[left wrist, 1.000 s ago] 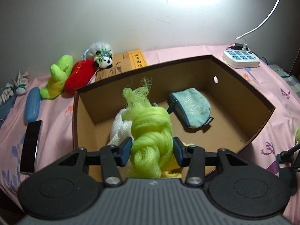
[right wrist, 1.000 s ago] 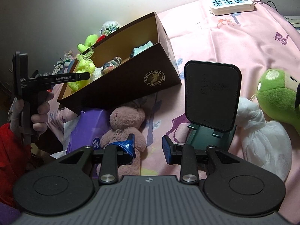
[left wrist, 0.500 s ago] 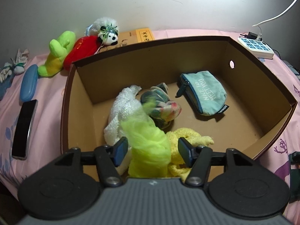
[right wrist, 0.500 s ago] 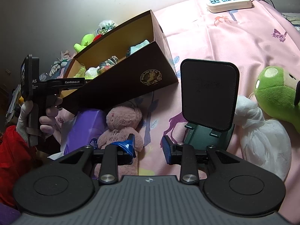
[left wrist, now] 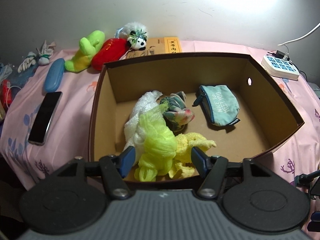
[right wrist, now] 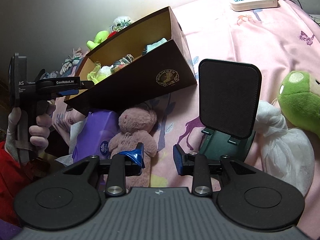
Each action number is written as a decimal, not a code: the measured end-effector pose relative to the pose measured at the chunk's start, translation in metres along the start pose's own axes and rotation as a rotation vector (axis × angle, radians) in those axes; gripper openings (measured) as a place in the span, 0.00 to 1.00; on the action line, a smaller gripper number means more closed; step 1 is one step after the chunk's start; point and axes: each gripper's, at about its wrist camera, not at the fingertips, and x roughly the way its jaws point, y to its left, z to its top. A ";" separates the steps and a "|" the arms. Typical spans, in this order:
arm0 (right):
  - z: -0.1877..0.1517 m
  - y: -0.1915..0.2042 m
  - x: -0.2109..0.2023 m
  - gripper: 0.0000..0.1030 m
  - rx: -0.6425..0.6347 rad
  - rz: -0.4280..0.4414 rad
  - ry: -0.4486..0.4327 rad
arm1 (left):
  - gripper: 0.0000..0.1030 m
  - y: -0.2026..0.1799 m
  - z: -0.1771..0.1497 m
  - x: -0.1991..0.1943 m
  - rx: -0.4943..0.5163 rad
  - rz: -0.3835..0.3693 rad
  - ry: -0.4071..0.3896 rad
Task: Organize soft objects
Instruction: 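Lower the yarn bundle into the box and open the left gripper, then withdraw the left tool up out of the box, then grasp the pink teddy bear with the right gripper, then carry the pink teddy bear into the box and open the right gripper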
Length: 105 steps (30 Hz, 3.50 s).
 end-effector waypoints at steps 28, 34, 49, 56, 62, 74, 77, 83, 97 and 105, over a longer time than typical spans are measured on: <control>-0.004 0.002 -0.002 0.15 -0.085 0.169 0.071 | 0.63 -0.021 -0.064 -0.078 -0.116 0.257 0.022; 0.001 0.005 0.014 0.15 -0.060 0.219 0.100 | 0.63 -0.022 -0.082 -0.084 -0.158 0.245 0.046; 0.015 0.024 0.059 0.20 -0.098 0.167 0.090 | 0.66 -0.012 -0.112 -0.097 -0.198 0.133 0.039; 0.020 0.029 0.077 0.21 -0.109 0.111 0.081 | 0.68 -0.008 -0.106 -0.095 -0.149 0.089 0.007; 0.024 0.034 0.092 0.24 -0.114 0.087 0.087 | 0.69 0.000 -0.098 -0.088 -0.109 0.035 -0.013; 0.019 0.026 0.113 0.30 0.023 0.087 0.128 | 0.69 0.007 -0.086 -0.072 -0.044 -0.035 -0.013; 0.018 0.017 0.104 0.25 0.071 0.109 0.126 | 0.69 0.005 -0.084 -0.067 -0.034 -0.056 -0.009; 0.014 0.011 0.058 0.23 0.083 0.151 0.060 | 0.69 0.002 -0.077 -0.061 -0.014 -0.092 -0.016; 0.122 0.067 -0.022 0.23 -0.234 0.015 -0.332 | 0.69 0.005 -0.066 -0.047 -0.017 -0.155 -0.021; 0.170 0.098 0.084 0.23 -0.457 -0.172 -0.269 | 0.70 0.021 -0.069 -0.048 -0.062 -0.148 -0.025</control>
